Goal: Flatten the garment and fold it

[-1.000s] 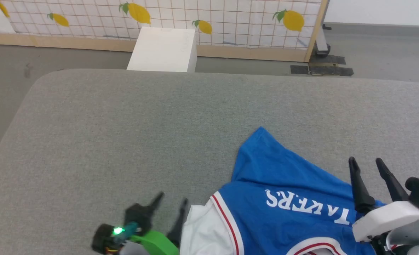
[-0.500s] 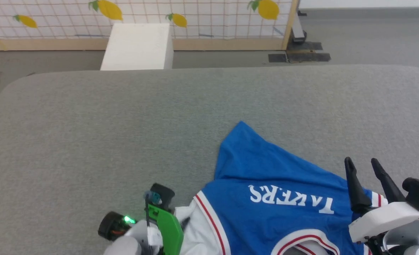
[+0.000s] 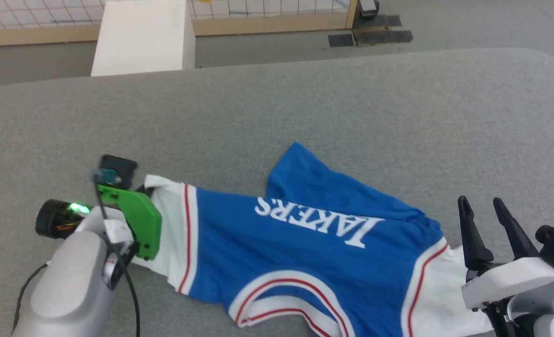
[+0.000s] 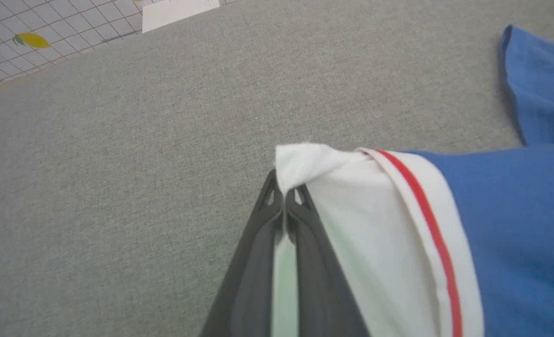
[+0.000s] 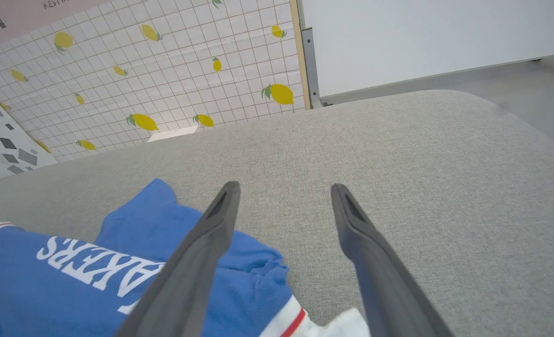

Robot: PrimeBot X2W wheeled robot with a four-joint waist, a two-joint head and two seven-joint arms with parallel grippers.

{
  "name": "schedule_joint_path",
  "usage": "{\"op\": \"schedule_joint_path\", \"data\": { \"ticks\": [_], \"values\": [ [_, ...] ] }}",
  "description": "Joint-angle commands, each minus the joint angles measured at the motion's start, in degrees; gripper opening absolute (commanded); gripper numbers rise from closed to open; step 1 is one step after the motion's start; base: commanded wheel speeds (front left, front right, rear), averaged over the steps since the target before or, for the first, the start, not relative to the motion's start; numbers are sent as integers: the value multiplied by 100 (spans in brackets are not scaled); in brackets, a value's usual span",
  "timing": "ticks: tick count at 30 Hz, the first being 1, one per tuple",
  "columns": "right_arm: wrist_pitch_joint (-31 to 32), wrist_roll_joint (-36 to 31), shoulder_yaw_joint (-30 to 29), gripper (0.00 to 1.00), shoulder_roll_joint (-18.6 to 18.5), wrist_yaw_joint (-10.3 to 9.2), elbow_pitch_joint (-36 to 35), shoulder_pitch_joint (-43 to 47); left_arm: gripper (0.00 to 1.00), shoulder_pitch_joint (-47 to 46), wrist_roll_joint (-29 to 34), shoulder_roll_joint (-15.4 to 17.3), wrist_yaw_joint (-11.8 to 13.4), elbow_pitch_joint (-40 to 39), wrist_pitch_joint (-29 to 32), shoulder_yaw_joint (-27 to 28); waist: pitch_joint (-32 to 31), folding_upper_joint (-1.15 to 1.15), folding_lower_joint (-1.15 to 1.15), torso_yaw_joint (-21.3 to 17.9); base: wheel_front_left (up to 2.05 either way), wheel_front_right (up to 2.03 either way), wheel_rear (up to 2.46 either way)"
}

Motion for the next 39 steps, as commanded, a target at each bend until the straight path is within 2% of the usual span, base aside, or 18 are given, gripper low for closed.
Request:
{"op": "schedule_joint_path", "data": {
  "ticks": [1, 2, 6, 13, 16, 18, 24, 32, 39],
  "values": [
    [-43, 41, 2, 100, 3, -8, 30, -96, 47, -105, -130, -19, 96, 129, -130, 108, 76, 0, 0, -35, 0, 0, 0],
    [-49, 41, 2, 100, 3, -8, 40, -104, 100, -125, -174, -47, 135, 188, -213, 164, 82, 0, 0, -32, 0, 0, 0],
    [-75, 49, -65, 100, 3, -8, 82, -80, 100, 18, -289, -191, 320, 287, -821, 353, 31, 0, 0, 70, 0, 0, 0],
    [-7, 58, -121, 100, 3, -8, 80, 40, 100, 985, -557, -491, 794, -41, -2030, 786, -238, 0, 0, 323, 0, 0, 0],
    [23, 74, -115, 100, 3, -8, 46, 82, 100, 1475, -726, -636, 1034, -344, -2290, 997, -304, 0, 0, 426, 0, 0, 0],
    [37, 101, -101, 100, 3, -8, 25, 105, 100, 1720, -828, -726, 1108, -549, -2321, 1057, -312, 0, 0, 484, 0, 0, 0],
    [67, 133, -8, 100, 3, -8, -28, 78, 100, 1939, -1093, -801, 1119, -817, -2109, 1134, -172, 0, 0, 506, 0, 0, 0],
    [83, 77, 76, 100, 3, -8, -46, -30, 100, 1462, -1482, -729, 1114, -384, -1131, 1178, 136, 0, 0, 217, 0, 0, 0],
    [44, 104, 87, 100, 3, -8, 1, -78, 100, 1187, -1604, -620, 1062, -133, -709, 1146, 231, 0, 0, 0, 0, 0, 0]
  ]
}}
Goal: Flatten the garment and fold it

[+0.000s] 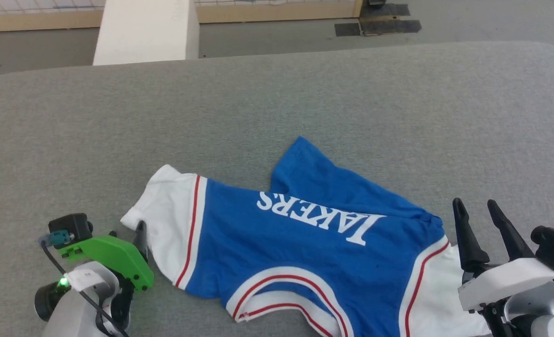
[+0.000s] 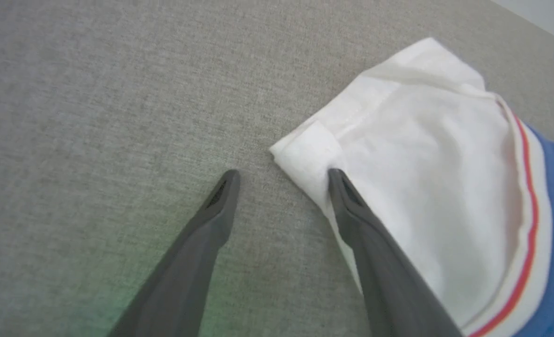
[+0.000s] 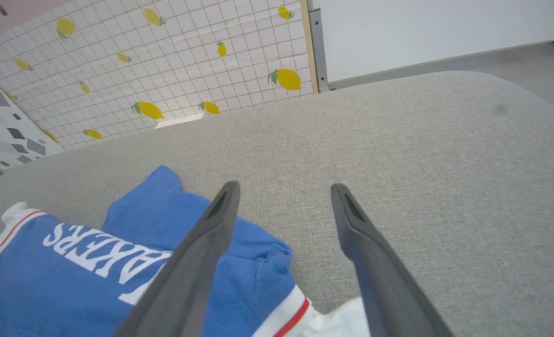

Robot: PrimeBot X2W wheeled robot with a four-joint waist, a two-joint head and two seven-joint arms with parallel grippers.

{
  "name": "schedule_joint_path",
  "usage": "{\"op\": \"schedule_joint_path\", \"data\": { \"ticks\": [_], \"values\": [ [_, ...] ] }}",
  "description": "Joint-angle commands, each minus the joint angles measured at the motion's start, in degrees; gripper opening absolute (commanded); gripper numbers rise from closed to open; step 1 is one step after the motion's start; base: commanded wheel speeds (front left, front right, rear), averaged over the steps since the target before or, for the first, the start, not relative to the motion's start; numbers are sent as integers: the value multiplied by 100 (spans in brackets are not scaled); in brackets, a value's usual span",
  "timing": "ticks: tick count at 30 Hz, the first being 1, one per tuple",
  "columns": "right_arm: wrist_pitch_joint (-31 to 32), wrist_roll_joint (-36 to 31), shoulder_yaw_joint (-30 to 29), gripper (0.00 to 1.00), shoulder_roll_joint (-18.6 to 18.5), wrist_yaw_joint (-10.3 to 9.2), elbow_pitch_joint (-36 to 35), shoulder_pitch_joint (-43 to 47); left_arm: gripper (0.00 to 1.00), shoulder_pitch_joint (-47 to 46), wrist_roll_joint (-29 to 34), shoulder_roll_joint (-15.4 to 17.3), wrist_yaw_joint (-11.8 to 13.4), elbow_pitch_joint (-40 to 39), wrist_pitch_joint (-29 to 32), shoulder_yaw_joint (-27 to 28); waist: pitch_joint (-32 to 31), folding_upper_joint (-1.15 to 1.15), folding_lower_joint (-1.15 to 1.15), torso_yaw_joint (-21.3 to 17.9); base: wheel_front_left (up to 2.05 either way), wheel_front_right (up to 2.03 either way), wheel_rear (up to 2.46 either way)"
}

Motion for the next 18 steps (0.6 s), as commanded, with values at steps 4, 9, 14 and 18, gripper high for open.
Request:
{"op": "schedule_joint_path", "data": {
  "ticks": [4, 9, 14, 18],
  "values": [
    [-39, 2, 9, 100, 1, -8, 38, -93, 100, -52, 3, 22, -33, 85, 126, -73, 22, 0, 0, -108, 0, 0, 0],
    [-27, 11, 5, 100, 1, -8, 62, -73, 100, 65, -3, 17, -82, -15, -14, -97, -47, 0, 0, -81, 0, 0, 0],
    [11, 2, 46, 100, 1, -8, 15, -105, 100, -100, 25, 8, -203, 62, 124, -272, 29, 0, 0, -9, 0, 0, 0],
    [61, -4, 124, 100, 1, -8, -3, -151, 71, -352, 126, 48, -127, 278, 234, -356, 107, 0, 0, -31, 0, 0, 0]
  ]
}}
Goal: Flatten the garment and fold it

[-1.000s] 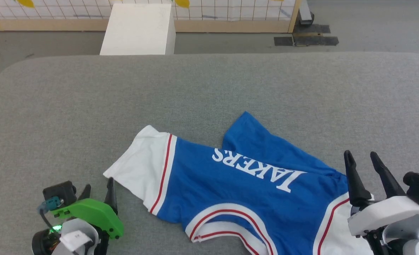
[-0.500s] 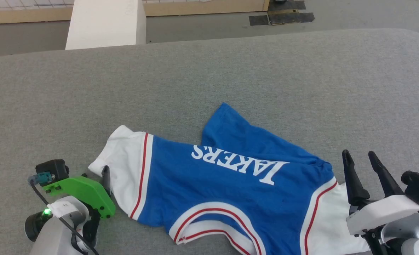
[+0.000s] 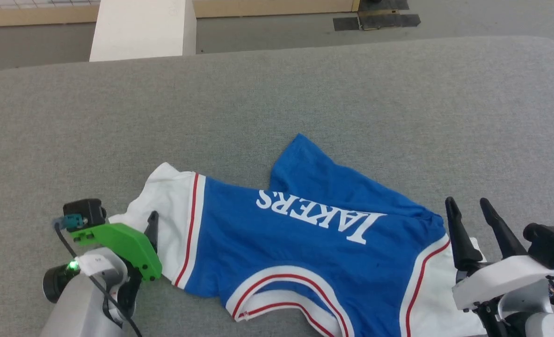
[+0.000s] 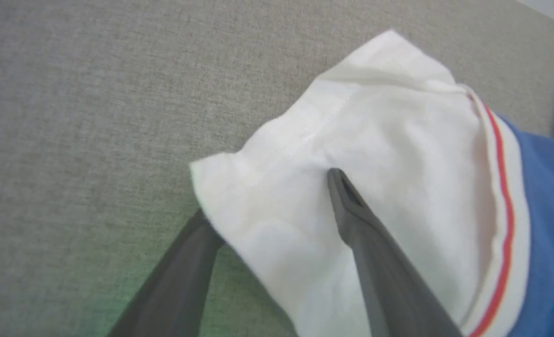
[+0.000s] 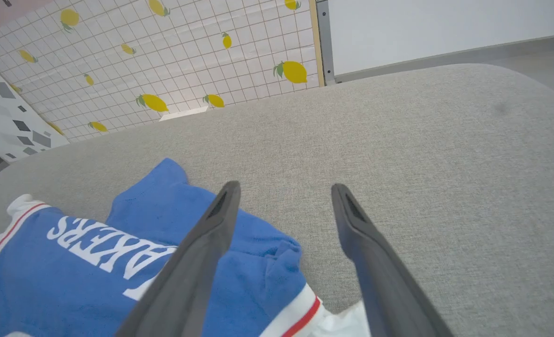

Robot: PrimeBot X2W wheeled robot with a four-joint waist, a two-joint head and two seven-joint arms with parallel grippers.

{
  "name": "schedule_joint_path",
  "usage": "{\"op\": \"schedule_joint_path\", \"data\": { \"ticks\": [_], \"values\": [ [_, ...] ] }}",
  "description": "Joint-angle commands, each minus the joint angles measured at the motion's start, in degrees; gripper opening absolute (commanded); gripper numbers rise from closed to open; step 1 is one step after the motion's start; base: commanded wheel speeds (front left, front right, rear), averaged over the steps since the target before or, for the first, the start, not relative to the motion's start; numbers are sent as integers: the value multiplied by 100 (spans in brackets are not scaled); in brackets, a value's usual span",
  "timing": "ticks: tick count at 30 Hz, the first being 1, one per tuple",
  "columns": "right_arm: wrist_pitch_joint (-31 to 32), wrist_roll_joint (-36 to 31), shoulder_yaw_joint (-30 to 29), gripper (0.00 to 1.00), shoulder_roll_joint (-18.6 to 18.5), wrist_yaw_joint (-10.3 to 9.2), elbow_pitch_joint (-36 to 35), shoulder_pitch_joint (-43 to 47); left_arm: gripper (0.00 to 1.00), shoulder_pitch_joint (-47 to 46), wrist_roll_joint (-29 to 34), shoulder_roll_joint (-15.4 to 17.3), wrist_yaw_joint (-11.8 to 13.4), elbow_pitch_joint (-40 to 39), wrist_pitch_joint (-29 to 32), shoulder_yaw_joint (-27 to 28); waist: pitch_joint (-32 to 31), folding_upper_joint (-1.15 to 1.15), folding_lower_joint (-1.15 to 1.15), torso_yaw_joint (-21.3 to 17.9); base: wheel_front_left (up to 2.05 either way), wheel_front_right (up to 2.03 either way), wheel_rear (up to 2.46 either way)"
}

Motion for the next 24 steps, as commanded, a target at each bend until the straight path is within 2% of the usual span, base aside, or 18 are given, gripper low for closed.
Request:
{"op": "schedule_joint_path", "data": {
  "ticks": [1, 2, 8, 12, 19, 21, 24],
  "values": [
    [26, -2, 38, 100, 2, -8, -21, -103, 35, -54, 75, 19, 68, 115, 49, -35, 33, 0, 0, -31, 0, 0, 0],
    [52, -10, 41, 100, 2, -8, -23, -95, 0, -82, 87, 28, 101, 137, 42, -29, 44, 0, 0, -49, 0, 0, 0],
    [364, -226, -25, 100, 2, -8, -54, 52, 0, 129, 86, 97, 141, 95, -14, -30, -42, 0, 0, -117, 0, 0, 0],
    [1018, -287, -177, 100, 2, -8, -43, 334, 0, 438, 38, 72, 202, -101, -127, 11, -162, 0, 0, -123, 0, 0, 0],
    [2443, -222, -960, 100, 2, -8, -53, 948, 0, 967, -57, 41, 338, -536, -252, 100, -292, 0, 0, -87, 0, 0, 0],
    [2691, -104, -1072, 100, 2, -8, 54, 1073, 0, 1058, -72, 44, 363, -652, -249, 107, -301, 0, 0, -71, 0, 0, 0],
    [2726, 49, -1041, 100, 2, -8, 196, 1142, 0, 1140, -92, 60, 400, -799, -232, 121, -279, 0, 0, -60, 0, 0, 0]
  ]
}}
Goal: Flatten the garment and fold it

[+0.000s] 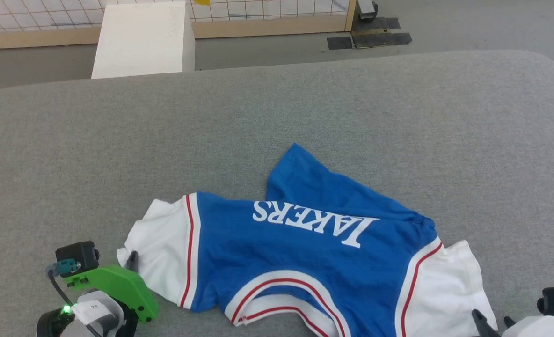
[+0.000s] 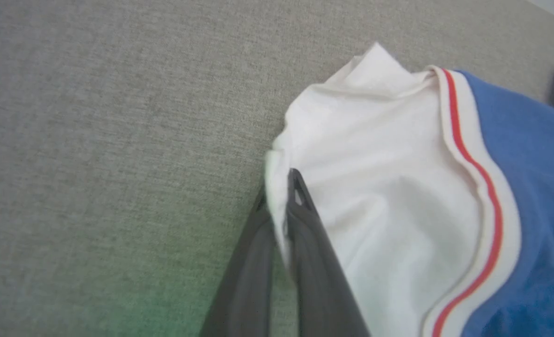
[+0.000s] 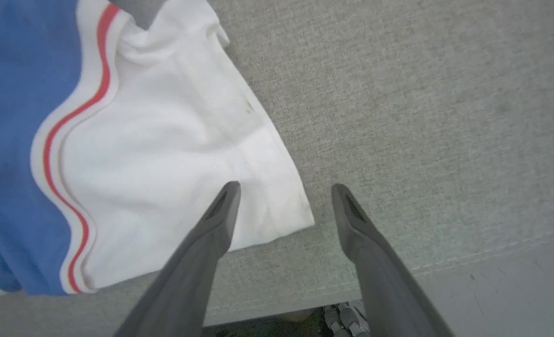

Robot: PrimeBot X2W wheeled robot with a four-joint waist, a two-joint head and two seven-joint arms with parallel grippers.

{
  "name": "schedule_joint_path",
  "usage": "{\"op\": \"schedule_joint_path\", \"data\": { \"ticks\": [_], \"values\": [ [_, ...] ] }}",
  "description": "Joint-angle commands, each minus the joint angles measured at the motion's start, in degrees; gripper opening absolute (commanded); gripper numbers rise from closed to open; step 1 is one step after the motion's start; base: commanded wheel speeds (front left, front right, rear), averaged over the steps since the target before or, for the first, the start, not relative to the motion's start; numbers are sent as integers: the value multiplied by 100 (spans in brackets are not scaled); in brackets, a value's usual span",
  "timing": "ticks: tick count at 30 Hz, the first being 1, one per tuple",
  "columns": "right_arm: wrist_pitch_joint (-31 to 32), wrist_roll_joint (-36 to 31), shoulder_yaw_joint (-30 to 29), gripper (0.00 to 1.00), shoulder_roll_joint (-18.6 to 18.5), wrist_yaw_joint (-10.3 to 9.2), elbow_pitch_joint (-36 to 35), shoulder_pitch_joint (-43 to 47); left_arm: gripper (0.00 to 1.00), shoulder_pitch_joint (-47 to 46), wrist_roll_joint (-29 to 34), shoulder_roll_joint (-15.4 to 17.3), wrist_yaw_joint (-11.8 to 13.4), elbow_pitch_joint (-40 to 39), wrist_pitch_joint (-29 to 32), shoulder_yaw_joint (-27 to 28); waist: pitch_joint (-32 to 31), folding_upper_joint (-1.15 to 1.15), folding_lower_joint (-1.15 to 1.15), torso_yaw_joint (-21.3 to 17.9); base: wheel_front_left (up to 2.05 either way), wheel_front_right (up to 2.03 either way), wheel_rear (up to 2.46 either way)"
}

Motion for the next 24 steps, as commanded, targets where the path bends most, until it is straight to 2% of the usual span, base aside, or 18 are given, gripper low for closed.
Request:
{"op": "schedule_joint_path", "data": {
  "ticks": [1, 9, 10, 12, 16, 22, 24],
  "values": [
    [-56, 118, 51, 100, 4, -8, 96, 17, 0, 99, -22, -3, 46, -54, 10, 23, 27, 0, 0, 3, 0, 0, 0],
    [-319, 316, 481, 100, 4, -8, 794, -196, 0, 122, -55, 44, 90, -273, 106, 10, 140, 0, 0, 39, 0, 0, 0],
    [-309, 382, 582, 48, 4, -8, 841, -227, 0, 122, -59, 49, 92, -286, 115, 8, 147, 0, 0, 44, 0, 0, 0],
    [-286, 464, 785, 0, 4, -8, 842, -262, 0, 119, -63, 57, 94, -305, 133, -5, 157, 0, 0, 58, 0, 0, 0],
    [-202, 474, 921, 0, 4, -8, 702, -257, 0, 117, -78, 60, 95, -329, 144, -22, 138, 0, 0, 79, 0, 0, 0],
    [-122, 298, 586, 0, 4, -8, -232, -192, 0, 182, -261, 48, -104, -709, 48, 2, -135, 0, 0, 115, 0, 0, 0],
    [-27, 195, 497, 0, 4, -8, -617, -248, 0, 180, -254, 168, -182, -961, 95, -3, -188, 0, 0, 131, 0, 0, 0]
  ]
}}
